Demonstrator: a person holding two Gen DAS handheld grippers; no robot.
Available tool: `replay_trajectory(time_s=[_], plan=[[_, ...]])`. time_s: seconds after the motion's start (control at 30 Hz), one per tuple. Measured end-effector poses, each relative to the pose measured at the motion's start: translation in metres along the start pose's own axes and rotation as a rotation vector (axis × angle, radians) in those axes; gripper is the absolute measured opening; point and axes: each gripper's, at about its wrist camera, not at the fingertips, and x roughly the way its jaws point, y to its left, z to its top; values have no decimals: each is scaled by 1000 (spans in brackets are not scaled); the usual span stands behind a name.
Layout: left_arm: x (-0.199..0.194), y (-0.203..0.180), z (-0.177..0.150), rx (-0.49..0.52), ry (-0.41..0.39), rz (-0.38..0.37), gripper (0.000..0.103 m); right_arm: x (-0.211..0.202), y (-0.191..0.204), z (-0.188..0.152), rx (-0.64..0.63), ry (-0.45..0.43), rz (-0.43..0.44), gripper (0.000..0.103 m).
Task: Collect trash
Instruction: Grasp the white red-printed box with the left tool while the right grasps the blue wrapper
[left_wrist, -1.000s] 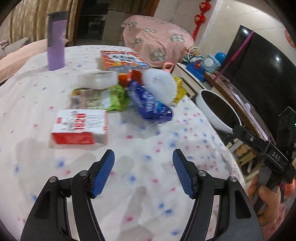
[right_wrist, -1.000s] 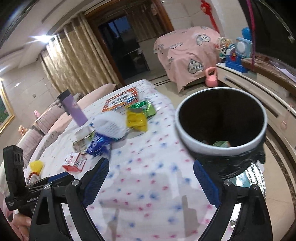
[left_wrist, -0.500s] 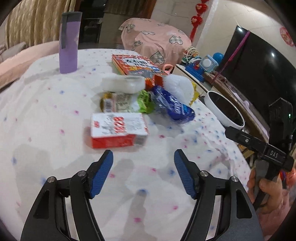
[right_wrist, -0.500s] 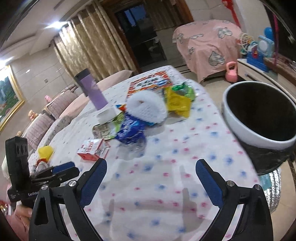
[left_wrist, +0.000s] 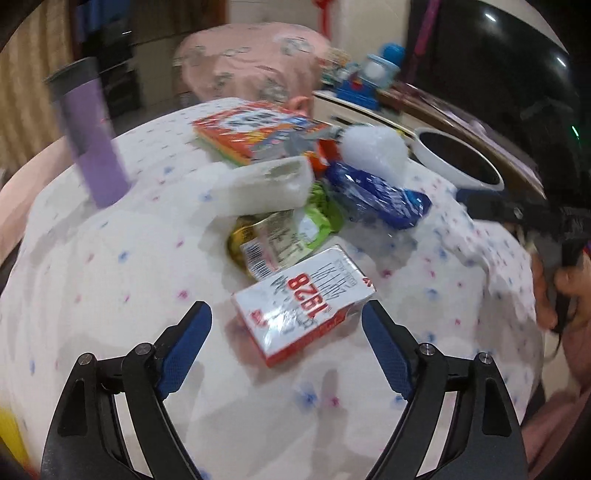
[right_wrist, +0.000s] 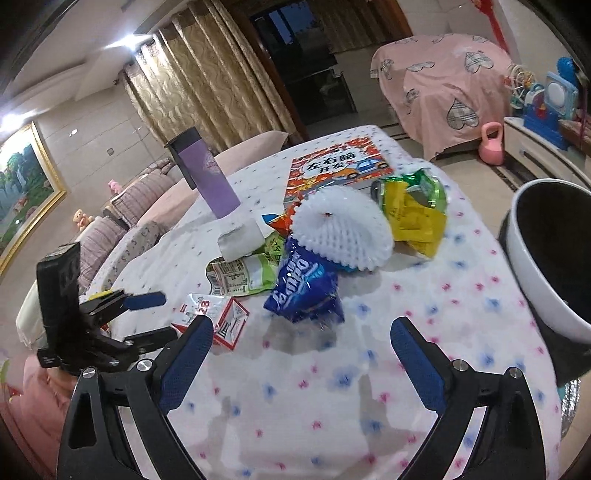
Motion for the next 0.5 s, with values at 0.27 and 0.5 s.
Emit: replay_trajectory(time_s=[0.27, 0.5], plan=[[30, -1, 15, 120, 82, -107, 89, 27, -3, 15, 8, 31, 27, 97], [33, -32, 4, 186, 111, -81, 67, 45, -7, 16, 17, 74, 24, 58]])
